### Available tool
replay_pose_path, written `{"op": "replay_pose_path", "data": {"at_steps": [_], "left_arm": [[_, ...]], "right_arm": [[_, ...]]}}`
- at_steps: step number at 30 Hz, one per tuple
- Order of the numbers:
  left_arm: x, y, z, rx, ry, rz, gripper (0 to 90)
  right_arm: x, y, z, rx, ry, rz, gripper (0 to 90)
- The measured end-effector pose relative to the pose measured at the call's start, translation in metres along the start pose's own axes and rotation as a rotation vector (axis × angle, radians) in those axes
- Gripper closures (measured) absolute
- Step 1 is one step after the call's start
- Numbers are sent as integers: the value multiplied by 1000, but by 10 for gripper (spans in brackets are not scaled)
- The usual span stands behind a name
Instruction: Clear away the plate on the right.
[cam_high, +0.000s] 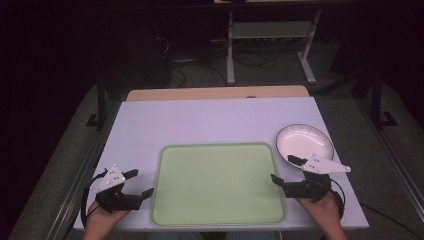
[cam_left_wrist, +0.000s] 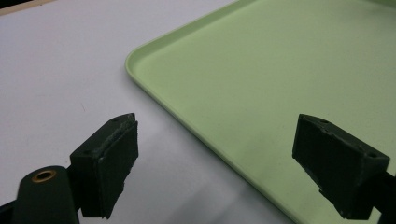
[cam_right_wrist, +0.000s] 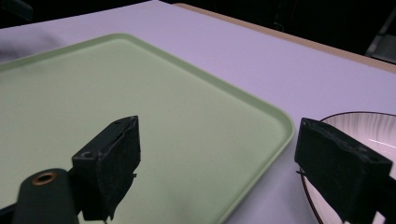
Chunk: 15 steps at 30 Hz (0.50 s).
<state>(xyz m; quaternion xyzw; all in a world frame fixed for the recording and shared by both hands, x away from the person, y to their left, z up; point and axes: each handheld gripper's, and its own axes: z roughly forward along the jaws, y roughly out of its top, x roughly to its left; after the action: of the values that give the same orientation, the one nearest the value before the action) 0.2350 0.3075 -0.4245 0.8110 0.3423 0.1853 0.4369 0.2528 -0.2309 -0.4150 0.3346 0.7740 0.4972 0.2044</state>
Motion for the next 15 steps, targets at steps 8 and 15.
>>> {"op": "replay_pose_path", "data": {"at_steps": [8,15], "left_arm": [[0,0,0,-1,-1,1,143],[-1,0,0,-1,-3,2,143]], "right_arm": [[0,1,-2,-6,1,2,138],[0,2,-5,-7,0,-1,138]]}}
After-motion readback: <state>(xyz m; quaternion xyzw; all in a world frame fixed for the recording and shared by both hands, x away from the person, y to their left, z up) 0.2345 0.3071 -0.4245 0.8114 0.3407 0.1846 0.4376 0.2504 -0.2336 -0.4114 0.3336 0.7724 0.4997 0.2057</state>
